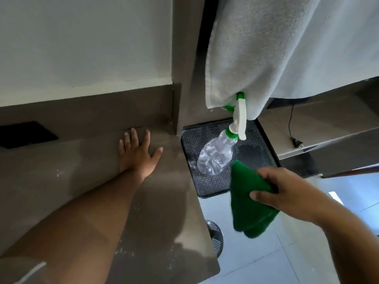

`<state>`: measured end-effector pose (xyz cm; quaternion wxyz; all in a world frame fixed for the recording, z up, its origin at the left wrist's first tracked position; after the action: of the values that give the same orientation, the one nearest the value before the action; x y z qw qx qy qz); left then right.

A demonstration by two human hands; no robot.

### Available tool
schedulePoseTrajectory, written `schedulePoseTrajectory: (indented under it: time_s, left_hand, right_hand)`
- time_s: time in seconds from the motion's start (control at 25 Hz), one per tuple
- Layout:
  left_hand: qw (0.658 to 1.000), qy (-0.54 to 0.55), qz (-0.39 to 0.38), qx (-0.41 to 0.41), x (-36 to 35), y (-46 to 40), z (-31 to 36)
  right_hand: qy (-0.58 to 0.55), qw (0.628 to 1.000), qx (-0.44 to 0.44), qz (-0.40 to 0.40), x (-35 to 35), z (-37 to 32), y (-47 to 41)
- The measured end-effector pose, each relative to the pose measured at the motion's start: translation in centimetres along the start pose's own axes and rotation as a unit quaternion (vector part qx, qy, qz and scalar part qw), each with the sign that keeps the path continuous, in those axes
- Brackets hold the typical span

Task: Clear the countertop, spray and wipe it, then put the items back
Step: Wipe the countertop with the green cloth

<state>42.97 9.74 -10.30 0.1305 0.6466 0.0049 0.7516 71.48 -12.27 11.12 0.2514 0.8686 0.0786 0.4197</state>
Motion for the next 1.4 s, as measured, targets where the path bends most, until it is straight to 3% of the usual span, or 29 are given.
schedulePoseTrajectory:
  time_s: [0.16,0.24,0.36,0.44,0.52,0.72,0.96,1.04,1.16,1.28,1.4]
  left_hand:
    - [0.996,0.036,-0.052,-0.065,1.0,-0.1,-2.4]
    - [0.995,0.032,-0.045,-0.086,1.8,0.3,-5.5]
    - [1.000,0.006,-0.006,-0.014,2.9,1.4,-12.1]
    - [0.999,0.000,0.003,0.034,3.3,2.0,-16.0]
    - [0.999,0.000,0.002,0.043,3.2,2.6,-18.2]
    - [0.998,0.018,0.052,0.043,1.5,3.3,-18.6]
    - [0.994,0.005,0.102,0.031,0.7,2.8,-18.8]
    - [0.995,0.005,0.089,0.034,0.8,2.9,-18.7]
    - [0.996,0.015,0.072,0.041,1.5,2.9,-18.7]
    - [0.997,0.013,0.069,0.037,1.6,3.1,-18.6]
    - [0.996,0.010,0.079,0.035,1.3,3.0,-18.7]
  right_hand:
    - [-0.003,0.979,0.087,-0.186,-1.6,-6.5,-3.2]
    - [0.058,0.969,0.115,-0.212,-3.8,-9.2,-7.5]
    - [0.189,0.970,0.139,-0.070,-8.3,-12.4,-14.8]
    - [0.222,0.965,0.125,0.062,-11.5,-12.8,-17.0]
    - [0.240,0.957,0.097,0.132,-15.1,-11.6,-16.9]
    - [0.300,0.948,0.021,0.106,-22.2,-8.7,-16.4]
    - [0.308,0.937,0.031,0.163,-21.7,-14.9,-25.3]
    - [0.323,0.931,0.082,0.151,-24.9,-16.6,-23.3]
    - [0.336,0.908,0.235,0.080,-30.3,-15.4,-14.0]
    - [0.372,0.874,0.310,0.029,-28.2,-10.7,-11.3]
    - [0.380,0.894,0.212,0.107,-22.3,-8.2,-16.8]
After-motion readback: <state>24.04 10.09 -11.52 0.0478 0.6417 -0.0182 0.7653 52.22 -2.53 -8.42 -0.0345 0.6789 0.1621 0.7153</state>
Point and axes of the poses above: each hand's wrist, its own y-axis away from the middle knuckle, its own x-axis out of the back of the hand, z = x × y, the point moved 1 cm from there along -y, towards the middle knuckle, and after that the axes turned 5 degrees about y, right-handed, at the moved point
